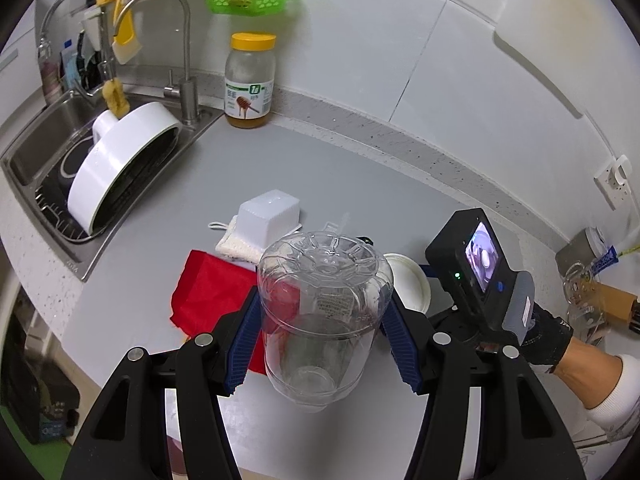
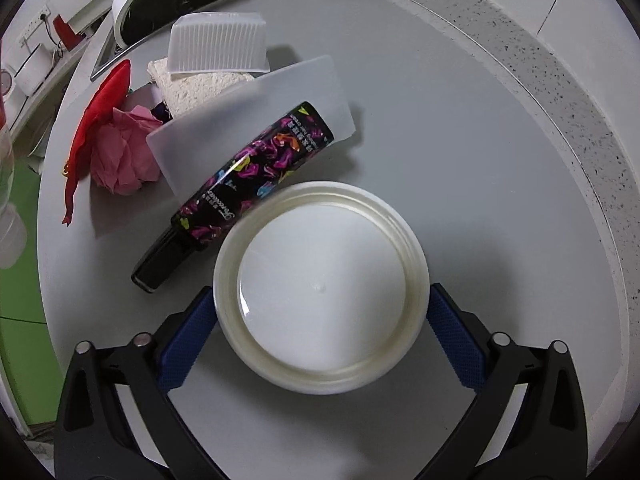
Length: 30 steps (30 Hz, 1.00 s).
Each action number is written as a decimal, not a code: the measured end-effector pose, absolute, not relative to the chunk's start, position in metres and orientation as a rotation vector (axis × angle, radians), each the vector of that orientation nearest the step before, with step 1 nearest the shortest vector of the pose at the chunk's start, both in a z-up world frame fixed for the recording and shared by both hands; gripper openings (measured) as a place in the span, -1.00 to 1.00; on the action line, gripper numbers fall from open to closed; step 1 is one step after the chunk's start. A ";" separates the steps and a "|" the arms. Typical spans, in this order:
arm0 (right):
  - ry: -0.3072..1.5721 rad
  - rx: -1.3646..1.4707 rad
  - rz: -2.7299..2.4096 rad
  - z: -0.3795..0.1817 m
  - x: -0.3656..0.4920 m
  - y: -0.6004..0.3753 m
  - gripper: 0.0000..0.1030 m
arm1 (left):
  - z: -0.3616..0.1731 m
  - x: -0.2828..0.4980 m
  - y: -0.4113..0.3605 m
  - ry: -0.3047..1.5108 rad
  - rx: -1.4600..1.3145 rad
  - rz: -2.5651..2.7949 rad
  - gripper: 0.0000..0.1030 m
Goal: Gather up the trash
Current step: 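Carry bottle and lid to the pink wastebasket and release both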
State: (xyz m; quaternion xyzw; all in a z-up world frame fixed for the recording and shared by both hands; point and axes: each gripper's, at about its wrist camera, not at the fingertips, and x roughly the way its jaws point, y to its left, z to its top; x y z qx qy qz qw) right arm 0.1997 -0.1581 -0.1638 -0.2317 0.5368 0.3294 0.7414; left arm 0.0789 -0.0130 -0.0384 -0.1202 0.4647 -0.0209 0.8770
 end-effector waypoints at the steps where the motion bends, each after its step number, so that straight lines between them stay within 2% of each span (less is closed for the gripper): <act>1: 1.167 -0.502 0.725 -0.162 0.198 -0.160 0.84 | -0.039 0.077 -0.013 0.969 -0.253 -0.040 0.12; 6: 1.141 -0.483 0.741 -0.142 0.189 -0.175 0.84 | -0.036 0.066 -0.012 0.958 -0.265 -0.013 0.12; 16: 0.930 -0.524 0.908 -0.049 0.137 -0.177 0.84 | -0.022 -0.003 0.003 0.900 -0.339 0.129 0.12; 23: 0.837 -0.532 1.146 -0.017 0.056 -0.123 0.84 | -0.017 -0.108 0.042 0.864 -0.416 0.341 0.12; 30: 0.798 -0.605 1.331 -0.025 -0.050 -0.020 0.84 | -0.031 -0.234 0.097 0.836 -0.508 0.548 0.12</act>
